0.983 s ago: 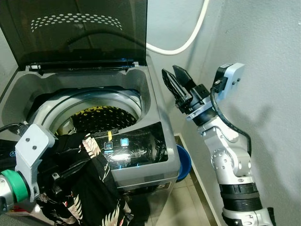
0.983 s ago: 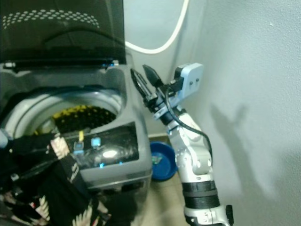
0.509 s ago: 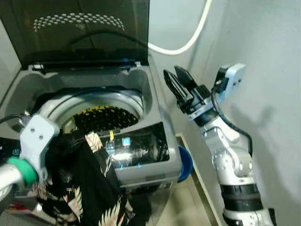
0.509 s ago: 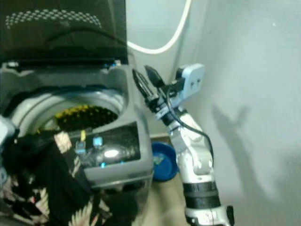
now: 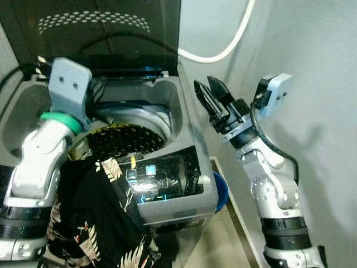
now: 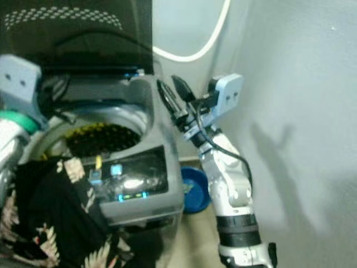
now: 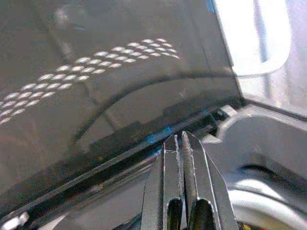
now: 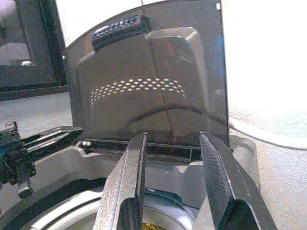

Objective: Clothes washing

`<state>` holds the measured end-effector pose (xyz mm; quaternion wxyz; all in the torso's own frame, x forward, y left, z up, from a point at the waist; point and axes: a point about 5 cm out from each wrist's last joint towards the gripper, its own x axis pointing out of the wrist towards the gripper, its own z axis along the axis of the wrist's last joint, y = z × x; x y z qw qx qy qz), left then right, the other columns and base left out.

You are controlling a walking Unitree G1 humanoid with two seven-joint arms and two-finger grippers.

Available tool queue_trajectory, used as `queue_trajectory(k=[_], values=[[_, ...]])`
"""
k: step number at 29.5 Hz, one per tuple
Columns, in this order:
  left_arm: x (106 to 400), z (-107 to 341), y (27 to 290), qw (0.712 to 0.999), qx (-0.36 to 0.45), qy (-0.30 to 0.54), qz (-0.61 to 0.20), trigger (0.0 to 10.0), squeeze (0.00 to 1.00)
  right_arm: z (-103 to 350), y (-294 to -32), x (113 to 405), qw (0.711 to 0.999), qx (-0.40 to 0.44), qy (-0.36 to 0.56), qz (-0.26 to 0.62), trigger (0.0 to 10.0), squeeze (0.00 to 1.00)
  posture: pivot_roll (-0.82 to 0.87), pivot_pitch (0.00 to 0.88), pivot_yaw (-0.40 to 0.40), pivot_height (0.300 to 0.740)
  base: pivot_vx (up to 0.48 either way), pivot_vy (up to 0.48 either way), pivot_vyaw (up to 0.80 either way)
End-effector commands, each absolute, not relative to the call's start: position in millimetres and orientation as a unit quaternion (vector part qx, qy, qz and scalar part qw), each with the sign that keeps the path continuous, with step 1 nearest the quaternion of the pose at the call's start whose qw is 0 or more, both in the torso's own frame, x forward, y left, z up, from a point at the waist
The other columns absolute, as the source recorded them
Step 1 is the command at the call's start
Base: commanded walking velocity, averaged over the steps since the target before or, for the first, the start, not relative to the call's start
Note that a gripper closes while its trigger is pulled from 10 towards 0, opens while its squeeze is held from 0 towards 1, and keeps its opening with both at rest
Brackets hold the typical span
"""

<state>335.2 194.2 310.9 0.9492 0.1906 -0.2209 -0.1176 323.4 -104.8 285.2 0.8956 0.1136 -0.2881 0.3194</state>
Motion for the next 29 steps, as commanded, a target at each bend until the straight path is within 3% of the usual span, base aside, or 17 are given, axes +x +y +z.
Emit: queue_trajectory(k=[1, 3, 4, 5, 8, 10, 21, 29], values=[[336, 309, 193, 0.948, 0.198, -0.214, -0.128, 10.0, 0.0, 286, -106, 321, 0.895, 0.108, -0.293, 0.317, 10.0, 0.0, 0.05, 0.081, 0.038, 0.74, 0.0, 0.0, 0.0], [332, 311, 185, 0.94, 0.209, -0.208, -0.169, 10.0, 0.0, 286, -107, 320, 0.896, 0.107, -0.294, 0.314, 10.0, 0.0, 0.05, 0.079, 0.045, 0.74, 0.0, 0.0, 0.0], [318, 297, 180, 0.927, 0.238, -0.178, -0.23, 10.0, 1.0, 284, -109, 319, 0.898, 0.107, -0.294, 0.309, 10.0, 0.0, 0.05, 0.081, 0.048, 0.74, 0.0, 0.0, 0.0], [318, 297, 180, 0.927, 0.238, -0.178, -0.23, 10.0, 1.0, 284, -109, 319, 0.898, 0.107, -0.294, 0.309, 10.0, 0.0, 0.05, 0.081, 0.048, 0.74, 0.0, 0.0, 0.0], [266, 262, 186, 0.892, 0.269, -0.081, -0.354, 10.0, 1.0, 282, -111, 319, 0.9, 0.107, -0.29, 0.307, 10.0, 0.0, 0.07, 0.083, 0.035, 0.74, 0.0, 0.0, 0.0], [258, 261, 190, 0.888, 0.265, -0.071, -0.37, 10.0, 1.0, 281, -110, 319, 0.899, 0.108, -0.289, 0.31, 10.0, 0.0, 0.08, 0.084, 0.03, 0.74, 0.0, 0.0, 0.0], [217, 269, 218, 0.879, 0.287, -0.006, -0.38, 10.0, 1.0, 283, -96, 325, 0.889, 0.117, -0.284, 0.339, 10.0, 0.0, 0.15, 0.089, 0.005, 0.74, 0.0, 0.0, 0.0], [197, 247, 236, 0.881, 0.293, 0.086, -0.361, 10.0, 1.0, 280, -91, 325, 0.887, 0.123, -0.279, 0.346, 10.0, 0.0, 0.17, 0.099, 0.007, 0.74, 0.0, 0.0, 0.0]])
